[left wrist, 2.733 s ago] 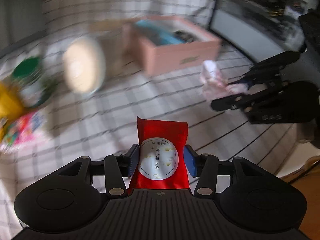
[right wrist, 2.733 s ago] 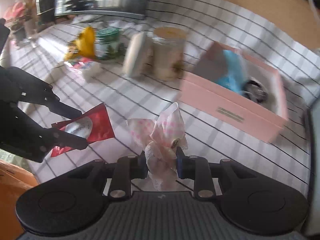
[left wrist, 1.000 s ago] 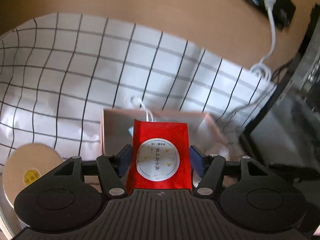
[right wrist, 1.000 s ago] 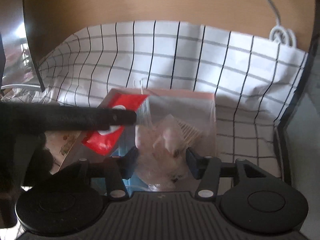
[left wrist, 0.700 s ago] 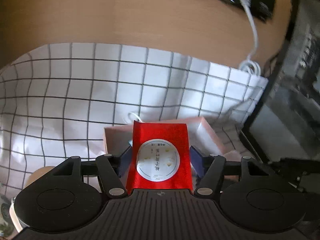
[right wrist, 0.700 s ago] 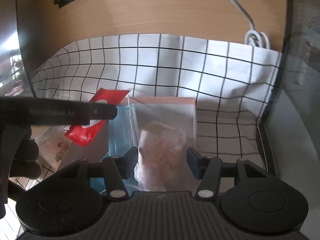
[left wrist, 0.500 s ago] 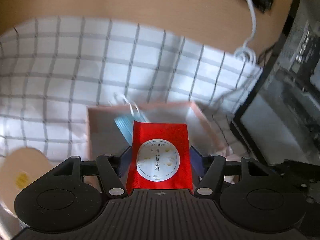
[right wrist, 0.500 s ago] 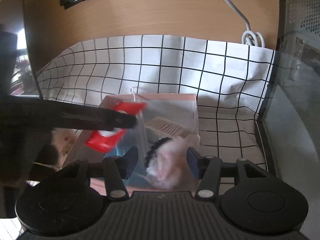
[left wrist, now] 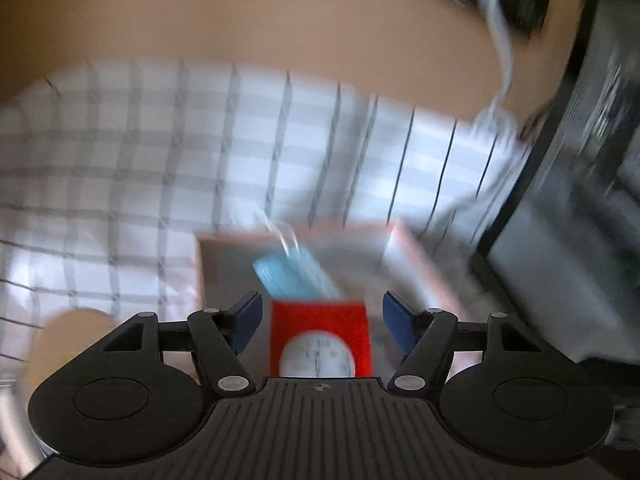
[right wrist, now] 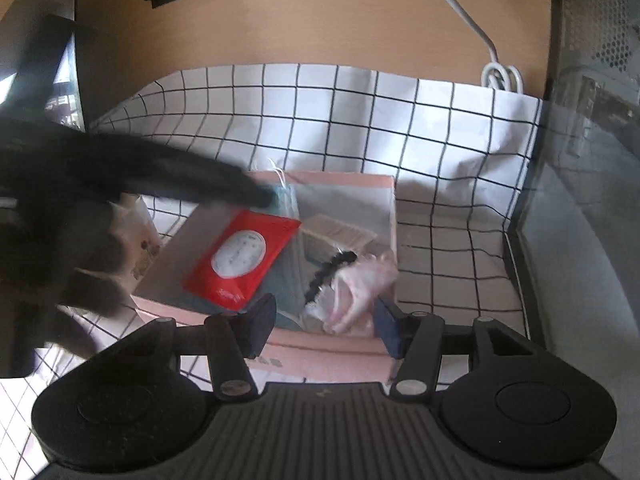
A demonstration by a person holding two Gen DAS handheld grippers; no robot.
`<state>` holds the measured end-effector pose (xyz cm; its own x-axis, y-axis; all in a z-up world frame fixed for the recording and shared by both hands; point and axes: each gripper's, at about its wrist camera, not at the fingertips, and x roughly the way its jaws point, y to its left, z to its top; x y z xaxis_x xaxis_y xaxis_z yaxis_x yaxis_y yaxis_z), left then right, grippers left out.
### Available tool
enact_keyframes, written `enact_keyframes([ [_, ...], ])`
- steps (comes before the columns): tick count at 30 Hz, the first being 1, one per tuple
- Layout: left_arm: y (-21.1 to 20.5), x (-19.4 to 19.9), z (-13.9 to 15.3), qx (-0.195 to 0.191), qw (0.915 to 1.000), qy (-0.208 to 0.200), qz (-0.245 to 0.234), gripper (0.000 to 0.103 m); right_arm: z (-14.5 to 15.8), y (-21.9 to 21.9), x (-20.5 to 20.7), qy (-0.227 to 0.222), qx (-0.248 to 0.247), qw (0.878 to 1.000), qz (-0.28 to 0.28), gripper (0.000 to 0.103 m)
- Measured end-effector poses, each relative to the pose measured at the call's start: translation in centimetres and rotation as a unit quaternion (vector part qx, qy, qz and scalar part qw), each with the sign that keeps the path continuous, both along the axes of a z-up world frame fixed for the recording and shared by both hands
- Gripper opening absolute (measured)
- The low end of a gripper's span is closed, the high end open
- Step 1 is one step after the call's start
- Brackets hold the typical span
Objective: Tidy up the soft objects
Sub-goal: 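Move both grippers back from the pink box toward the remaining table items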
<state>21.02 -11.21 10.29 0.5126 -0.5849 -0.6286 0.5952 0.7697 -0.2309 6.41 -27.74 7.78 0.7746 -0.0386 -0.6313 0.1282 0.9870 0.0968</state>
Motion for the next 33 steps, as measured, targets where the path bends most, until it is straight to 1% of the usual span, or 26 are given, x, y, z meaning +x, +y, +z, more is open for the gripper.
enact_keyframes([
  [2,2.8,-1.1,2.0,-0.031,0.9993,-0.02,0.008,0.072,0.2,0.4,0.4,-0.013,0.003,1.0,-0.002,0.054],
  [3,4.3,-1.6,2.9,-0.036,0.9989,-0.029,0.013,0.072,0.5,0.6,0.7,-0.02,0.006,1.0,-0.01,0.054],
  [5,7.2,-2.3,4.3,-0.031,0.998,-0.043,0.035,0.072,1.5,1.1,1.4,-0.04,0.02,0.999,-0.024,0.054],
  [7,11.1,-2.8,5.2,-0.021,0.9956,-0.053,0.074,0.072,2.9,1.8,2.4,-0.058,0.044,0.997,-0.026,0.054],
  [10,18.1,-3.0,5.0,-0.003,0.9872,-0.055,0.15,0.072,5.3,4.3,3.8,-0.085,0.071,0.994,-0.008,0.054],
  [11,20.9,-3.0,4.6,0.006,0.9827,-0.05,0.178,0.072,6.0,5.4,4.1,-0.093,0.075,0.993,0.001,0.055],
  [12,23.1,-3.0,4.3,0.01,0.9787,-0.047,0.2,0.072,6.7,6.8,4.4,-0.1,0.078,0.992,0.013,0.058],
  [14,28.1,-2.7,3.4,0.015,0.9678,-0.037,0.249,0.072,7.7,9.8,5.1,-0.107,0.07,0.991,0.03,0.06],
  [16,33.3,-2.4,2.9,0.013,0.951,-0.015,0.309,0.071,8.4,12.9,6.0,-0.101,0.066,0.992,0.047,0.06],
  [17,35.8,-2.3,2.9,0.005,0.9441,-0.005,0.33,0.071,8.7,14.8,6.7,-0.098,0.065,0.991,0.065,0.06],
  [18,37.9,-2.1,3.0,0.002,0.9393,-0.001,0.343,0.071,9.1,16.5,7.3,-0.098,0.06,0.99,0.078,0.06],
  [20,41.5,-1.8,3.9,0.009,0.9327,-0.01,0.36,0.071,10.2,19.9,8.8,-0.105,0.054,0.989,0.09,0.06],
  [21,43.0,-1.3,4.5,0.016,0.9324,-0.016,0.361,0.071,11.0,21.4,9.7,-0.108,0.06,0.988,0.095,0.06],
  [23,45.1,-0.4,5.8,0.035,0.9349,-0.033,0.352,0.071,12.7,24.3,11.8,-0.112,0.084,0.984,0.108,0.06],
  [25,46.4,0.5,6.9,0.053,0.9404,-0.045,0.333,0.071,14.5,26.7,13.2,-0.123,0.103,0.981,0.106,0.061],
  [26,46.6,1.1,7.2,0.057,0.9449,-0.042,0.32,0.071,15.2,27.5,13.6,-0.129,0.107,0.981,0.102,0.061],
  [28,46.1,1.8,6.9,0.048,0.956,-0.02,0.289,0.071,16.1,28.9,13.6,-0.141,0.1,0.98,0.099,0.062],
  [30,44.6,2.1,5.6,0.028,0.967,0.013,0.253,0.071,16.3,29.9,13.0,-0.142,0.064,0.982,0.105,0.064],
  [31,43.6,2.1,4.8,0.018,0.9712,0.031,0.236,0.071,16.1,30.2,12.7,-0.136,0.043,0.984,0.109,0.064],
  [33,41.5,2.2,3.3,0.0,0.9761,0.069,0.206,0.071,15.4,30.3,12.3,-0.114,0.002,0.987,0.116,0.064],
])
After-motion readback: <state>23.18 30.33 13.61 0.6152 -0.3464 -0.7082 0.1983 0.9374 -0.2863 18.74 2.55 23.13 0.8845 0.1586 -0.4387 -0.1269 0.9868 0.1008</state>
